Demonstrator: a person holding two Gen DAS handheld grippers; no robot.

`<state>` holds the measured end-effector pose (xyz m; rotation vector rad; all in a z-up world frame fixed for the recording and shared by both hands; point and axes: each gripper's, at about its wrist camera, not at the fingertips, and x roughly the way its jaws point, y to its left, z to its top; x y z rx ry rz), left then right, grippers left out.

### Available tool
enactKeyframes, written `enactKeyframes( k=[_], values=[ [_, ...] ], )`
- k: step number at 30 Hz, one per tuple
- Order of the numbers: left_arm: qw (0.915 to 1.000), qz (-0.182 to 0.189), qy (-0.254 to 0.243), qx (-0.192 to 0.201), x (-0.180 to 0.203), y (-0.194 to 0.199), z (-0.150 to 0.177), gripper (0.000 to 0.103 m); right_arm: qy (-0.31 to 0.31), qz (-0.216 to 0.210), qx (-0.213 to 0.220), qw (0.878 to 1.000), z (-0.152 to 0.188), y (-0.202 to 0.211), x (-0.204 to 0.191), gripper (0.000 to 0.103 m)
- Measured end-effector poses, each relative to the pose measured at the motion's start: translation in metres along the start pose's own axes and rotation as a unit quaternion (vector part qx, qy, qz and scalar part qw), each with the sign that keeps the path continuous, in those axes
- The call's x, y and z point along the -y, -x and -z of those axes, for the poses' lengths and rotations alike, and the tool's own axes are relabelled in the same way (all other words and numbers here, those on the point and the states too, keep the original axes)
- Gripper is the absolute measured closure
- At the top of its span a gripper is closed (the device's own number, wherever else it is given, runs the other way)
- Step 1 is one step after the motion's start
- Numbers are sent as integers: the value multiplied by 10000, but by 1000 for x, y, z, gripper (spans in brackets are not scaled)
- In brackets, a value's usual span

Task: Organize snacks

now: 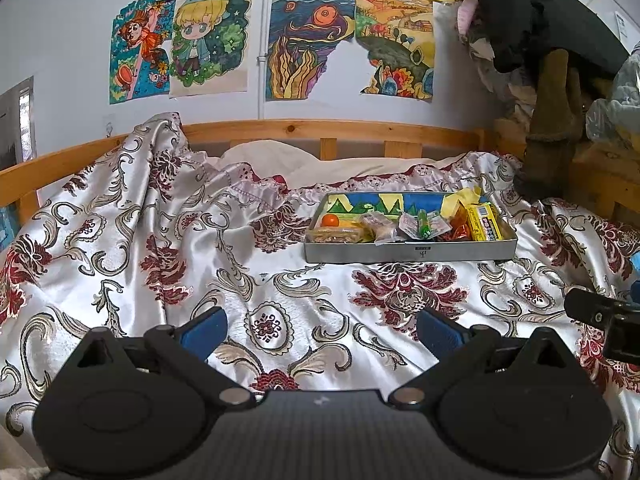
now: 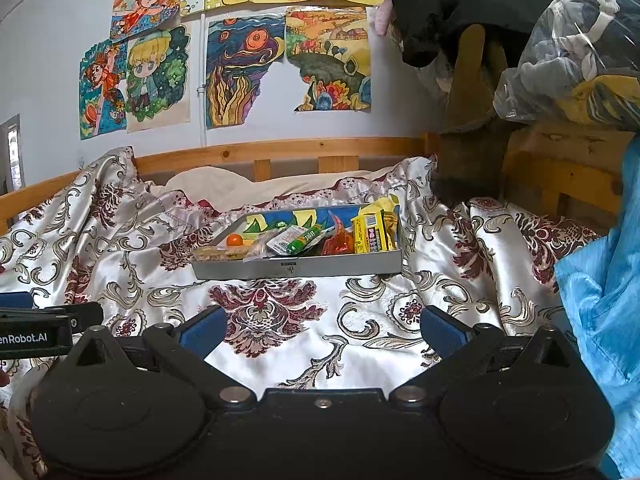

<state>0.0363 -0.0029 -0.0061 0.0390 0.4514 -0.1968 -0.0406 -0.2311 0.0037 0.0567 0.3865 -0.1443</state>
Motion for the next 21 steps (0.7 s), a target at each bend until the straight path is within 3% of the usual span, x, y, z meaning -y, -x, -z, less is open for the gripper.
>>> enactKeyframes(
  k=[21],
  values=[
    [10000, -2, -1, 4, 0, 0, 0, 0, 9, 6, -27, 10000, 2, -1, -2, 1]
  ],
)
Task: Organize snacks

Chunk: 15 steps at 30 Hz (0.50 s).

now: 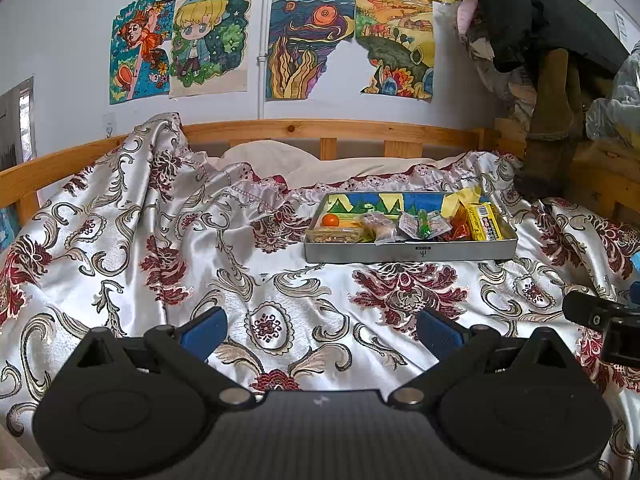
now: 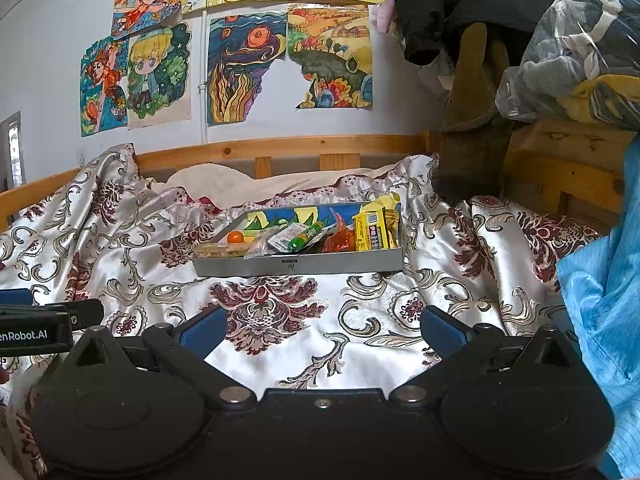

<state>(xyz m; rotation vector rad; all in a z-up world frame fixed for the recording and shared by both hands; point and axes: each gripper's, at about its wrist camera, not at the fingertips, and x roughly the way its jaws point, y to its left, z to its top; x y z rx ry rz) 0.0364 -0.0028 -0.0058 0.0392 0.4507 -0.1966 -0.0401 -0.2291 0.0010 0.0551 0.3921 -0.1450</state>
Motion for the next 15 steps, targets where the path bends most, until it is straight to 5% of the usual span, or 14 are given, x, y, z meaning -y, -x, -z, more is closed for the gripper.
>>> enactKeyframes(
  k=[15],
  values=[
    [10000, -2, -2, 0, 0, 0, 0, 0, -3, 6, -1, 10000, -1, 1, -1, 1]
  ],
)
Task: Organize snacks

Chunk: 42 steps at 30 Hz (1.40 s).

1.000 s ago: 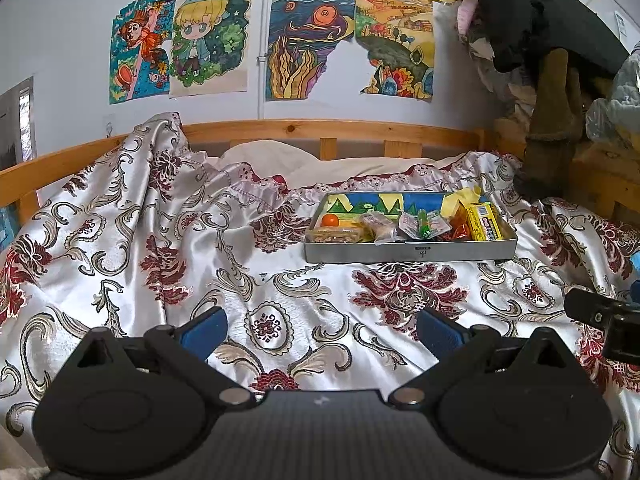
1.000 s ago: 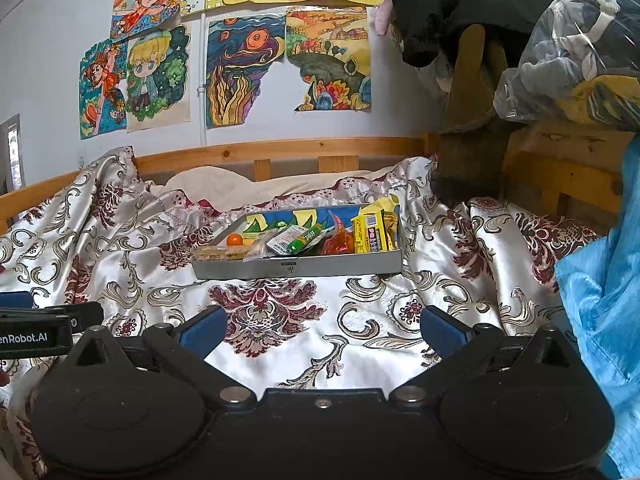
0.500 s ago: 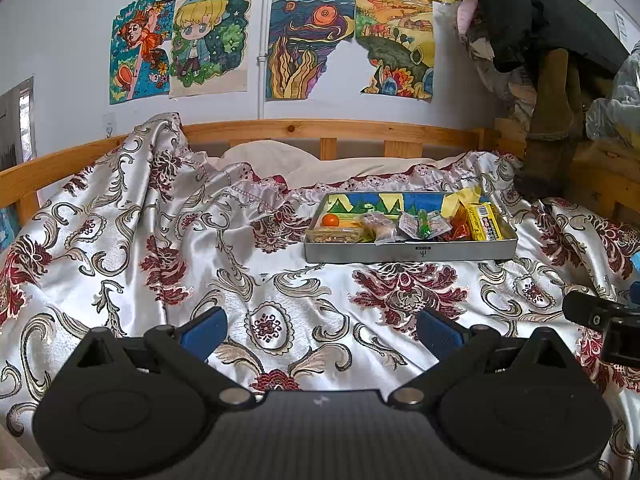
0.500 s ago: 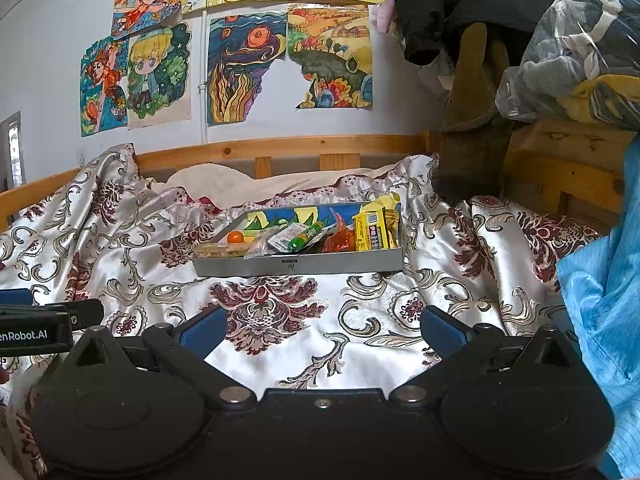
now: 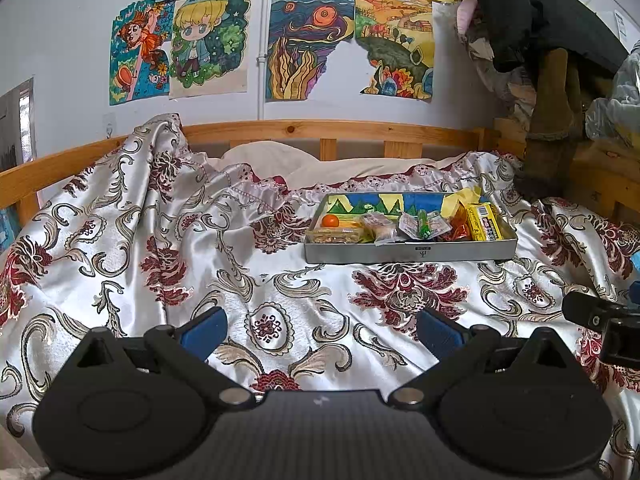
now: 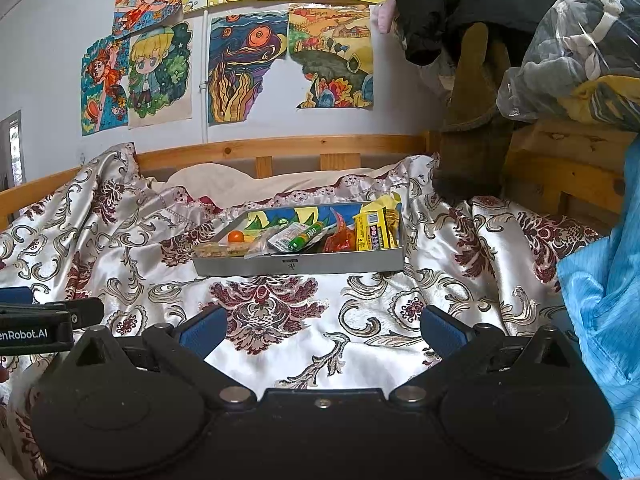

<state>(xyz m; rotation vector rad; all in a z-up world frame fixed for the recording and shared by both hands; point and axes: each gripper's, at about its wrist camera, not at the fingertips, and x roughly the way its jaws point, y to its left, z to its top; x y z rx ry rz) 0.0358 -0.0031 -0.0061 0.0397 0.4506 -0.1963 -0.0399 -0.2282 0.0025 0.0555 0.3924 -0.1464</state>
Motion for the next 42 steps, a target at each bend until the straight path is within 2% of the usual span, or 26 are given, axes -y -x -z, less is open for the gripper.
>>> enactKeyframes(
  k=[42],
  values=[
    [10000, -6, -36, -45, -1, 0, -1, 0, 25, 7, -29, 10000, 4, -1, -2, 1]
  ],
)
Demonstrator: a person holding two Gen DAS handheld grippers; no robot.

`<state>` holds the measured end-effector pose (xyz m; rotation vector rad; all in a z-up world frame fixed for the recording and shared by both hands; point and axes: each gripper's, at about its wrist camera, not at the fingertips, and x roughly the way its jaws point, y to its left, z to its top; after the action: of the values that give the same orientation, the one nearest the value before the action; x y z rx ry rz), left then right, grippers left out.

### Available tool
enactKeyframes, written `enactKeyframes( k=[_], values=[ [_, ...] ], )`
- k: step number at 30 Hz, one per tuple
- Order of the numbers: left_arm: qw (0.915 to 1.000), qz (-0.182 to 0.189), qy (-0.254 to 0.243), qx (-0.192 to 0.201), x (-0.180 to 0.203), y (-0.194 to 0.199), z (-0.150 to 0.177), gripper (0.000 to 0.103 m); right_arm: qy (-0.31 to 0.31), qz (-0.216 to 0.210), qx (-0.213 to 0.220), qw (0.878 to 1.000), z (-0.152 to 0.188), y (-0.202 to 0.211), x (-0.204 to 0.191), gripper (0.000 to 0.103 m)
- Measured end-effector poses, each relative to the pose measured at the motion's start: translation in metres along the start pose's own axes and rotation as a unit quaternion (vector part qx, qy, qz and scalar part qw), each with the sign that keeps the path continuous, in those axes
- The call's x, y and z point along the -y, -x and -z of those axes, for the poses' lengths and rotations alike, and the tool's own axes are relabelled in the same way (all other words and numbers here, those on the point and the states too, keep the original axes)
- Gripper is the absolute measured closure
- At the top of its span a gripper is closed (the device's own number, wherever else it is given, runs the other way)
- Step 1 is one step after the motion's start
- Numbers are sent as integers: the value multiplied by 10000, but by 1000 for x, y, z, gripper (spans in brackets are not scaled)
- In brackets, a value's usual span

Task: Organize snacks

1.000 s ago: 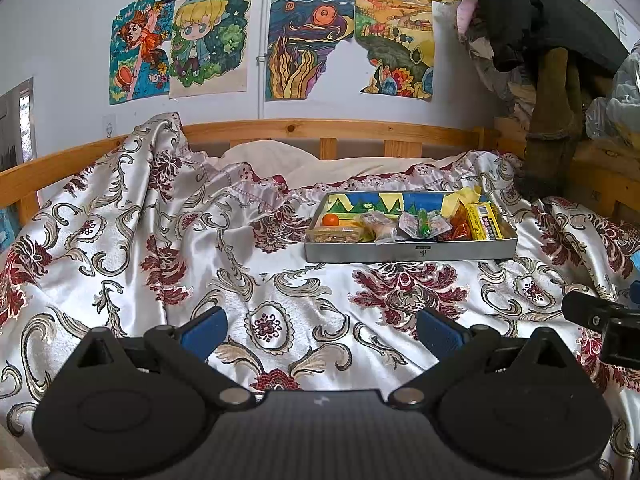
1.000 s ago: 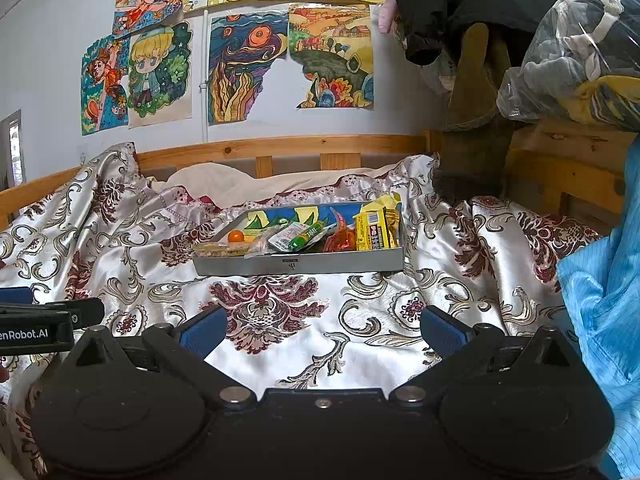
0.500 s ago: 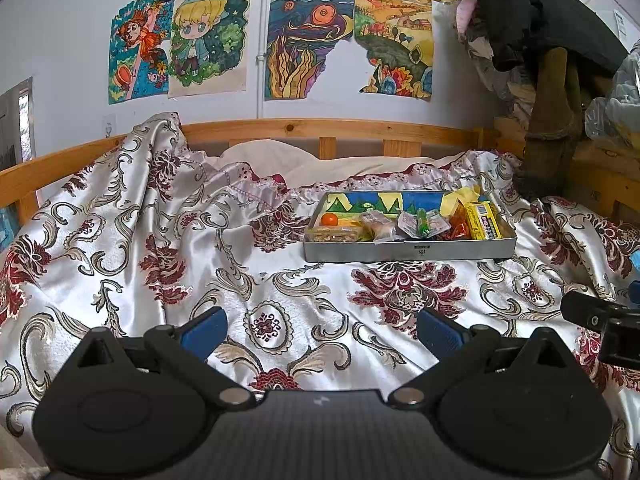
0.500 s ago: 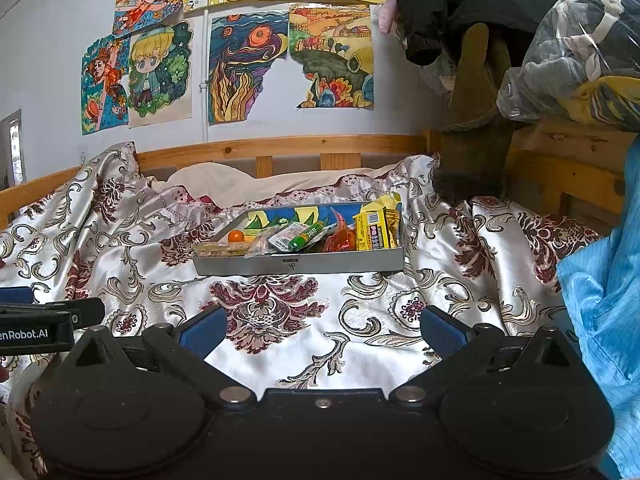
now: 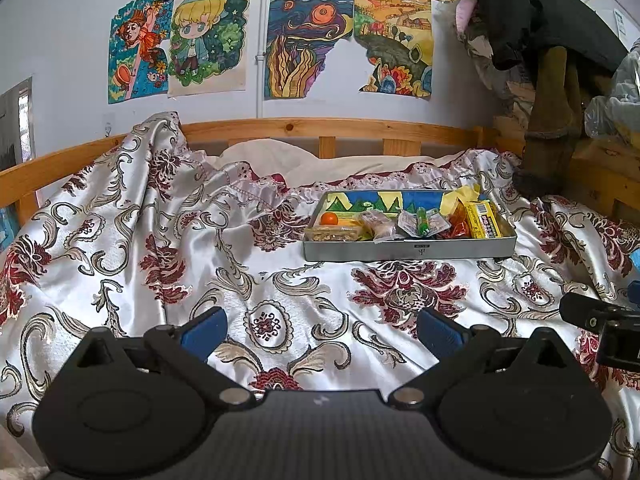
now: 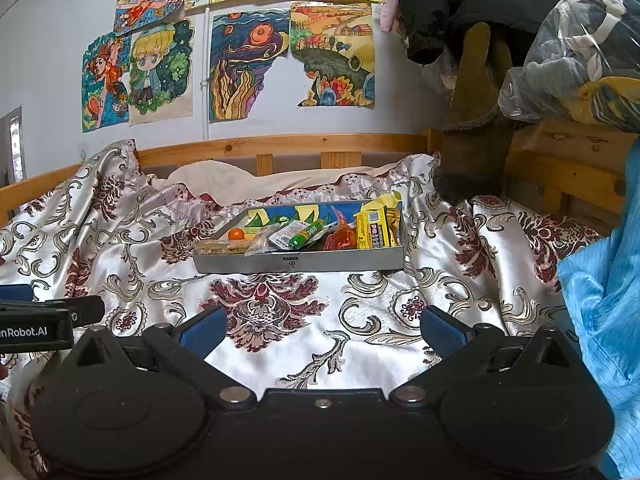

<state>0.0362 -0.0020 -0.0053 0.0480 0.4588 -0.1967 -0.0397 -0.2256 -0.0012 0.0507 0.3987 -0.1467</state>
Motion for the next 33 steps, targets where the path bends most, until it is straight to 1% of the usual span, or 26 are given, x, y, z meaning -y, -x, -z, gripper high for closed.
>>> enactKeyframes(
  k=[4, 6, 11, 20, 33],
  values=[
    [9990, -309, -184, -256, 6, -4, -2, 0, 6, -2, 0, 10000, 0, 0, 0, 1],
    [9985, -385, -233, -307, 7, -6, -1, 0, 14, 2, -7, 10000, 0, 0, 0, 1],
    [9988, -350, -150, -300, 4, -5, -1, 0, 19, 0, -12, 10000, 1, 0, -1, 1],
    [9988, -318, -153, -331, 3, -6, -1, 0, 48, -9, -32, 10000, 3, -1, 0, 1],
    [9986, -358, -154, -347, 3, -7, 0, 0, 48, -4, -36, 10000, 3, -1, -1, 1]
  ],
)
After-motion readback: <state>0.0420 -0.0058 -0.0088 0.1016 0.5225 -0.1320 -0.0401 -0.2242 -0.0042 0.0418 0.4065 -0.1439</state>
